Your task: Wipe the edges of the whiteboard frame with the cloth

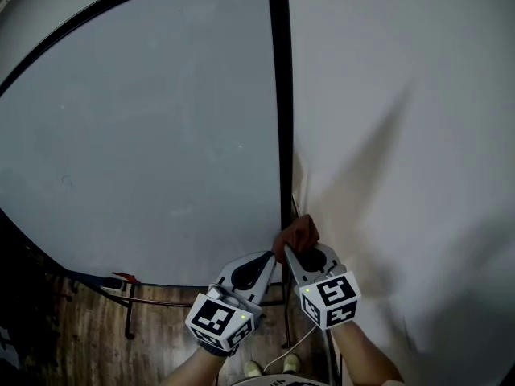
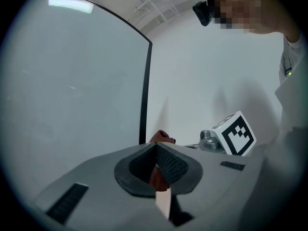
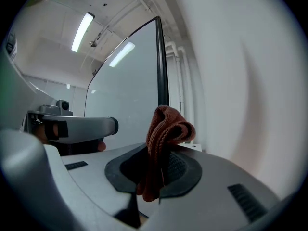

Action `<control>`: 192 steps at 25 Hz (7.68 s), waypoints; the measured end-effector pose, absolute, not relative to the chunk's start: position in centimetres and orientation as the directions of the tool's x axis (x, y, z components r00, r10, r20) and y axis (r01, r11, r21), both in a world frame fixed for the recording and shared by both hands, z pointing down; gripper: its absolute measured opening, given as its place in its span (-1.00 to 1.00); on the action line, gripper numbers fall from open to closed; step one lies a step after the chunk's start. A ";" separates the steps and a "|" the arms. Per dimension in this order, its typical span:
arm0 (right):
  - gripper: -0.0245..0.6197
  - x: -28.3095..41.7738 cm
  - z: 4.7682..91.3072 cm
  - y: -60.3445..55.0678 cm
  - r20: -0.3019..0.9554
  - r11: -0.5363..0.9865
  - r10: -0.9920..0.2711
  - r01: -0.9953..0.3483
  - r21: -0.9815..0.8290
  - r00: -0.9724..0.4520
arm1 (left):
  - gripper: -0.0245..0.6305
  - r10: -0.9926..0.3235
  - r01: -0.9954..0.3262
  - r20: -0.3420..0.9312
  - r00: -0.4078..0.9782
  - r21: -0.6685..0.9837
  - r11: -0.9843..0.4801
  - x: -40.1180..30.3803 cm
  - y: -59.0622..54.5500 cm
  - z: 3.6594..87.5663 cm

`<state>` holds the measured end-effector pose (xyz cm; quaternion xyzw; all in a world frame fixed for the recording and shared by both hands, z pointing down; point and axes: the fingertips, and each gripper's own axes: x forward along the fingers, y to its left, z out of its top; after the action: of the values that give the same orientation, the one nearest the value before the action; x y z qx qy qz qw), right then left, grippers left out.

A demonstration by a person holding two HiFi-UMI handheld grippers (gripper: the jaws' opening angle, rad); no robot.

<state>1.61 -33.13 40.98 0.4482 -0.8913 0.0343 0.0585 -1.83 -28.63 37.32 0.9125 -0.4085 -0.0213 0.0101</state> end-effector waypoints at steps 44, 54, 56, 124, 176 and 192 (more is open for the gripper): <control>-0.74 0.5 17.5 -33.1 -0.049 0.716 -0.676 -0.672 0.190 -0.735 | -0.90 -0.706 -0.726 -0.174 0.687 -0.115 -0.678 -1.0 -29.6 18.5; -0.74 0.5 10.1 -33.1 -0.087 0.717 -0.647 -0.643 0.271 -0.758 | -0.90 -0.683 -0.712 -0.201 0.702 -0.170 -0.682 -0.8 -29.1 13.6; -0.74 0.5 8.4 -33.1 -0.099 0.713 -0.643 -0.641 0.285 -0.759 | -0.90 -0.674 -0.707 -0.214 0.707 -0.174 -0.686 -0.7 -29.0 12.2; -0.75 4.4 5.1 -36.6 -0.200 0.750 -0.641 -0.660 0.047 -0.741 | -0.90 -0.652 -0.693 -0.244 0.718 -0.168 -0.701 -0.3 -28.9 10.9; -0.75 5.4 46.0 -39.9 0.161 0.606 -0.794 -0.783 0.140 -0.586 | -0.90 -0.719 -0.706 -0.087 0.690 0.140 -0.694 0.2 -31.6 40.8; -0.74 7.3 43.9 -31.0 0.125 0.541 -0.837 -0.840 0.040 -0.533 | -0.90 -0.695 -0.687 -0.052 0.717 0.111 -0.718 0.7 -27.1 41.9</control>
<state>7.28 -31.03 43.94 0.4787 -0.8755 0.0127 0.0645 0.75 -27.09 41.85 0.9257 -0.3733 -0.0448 0.0417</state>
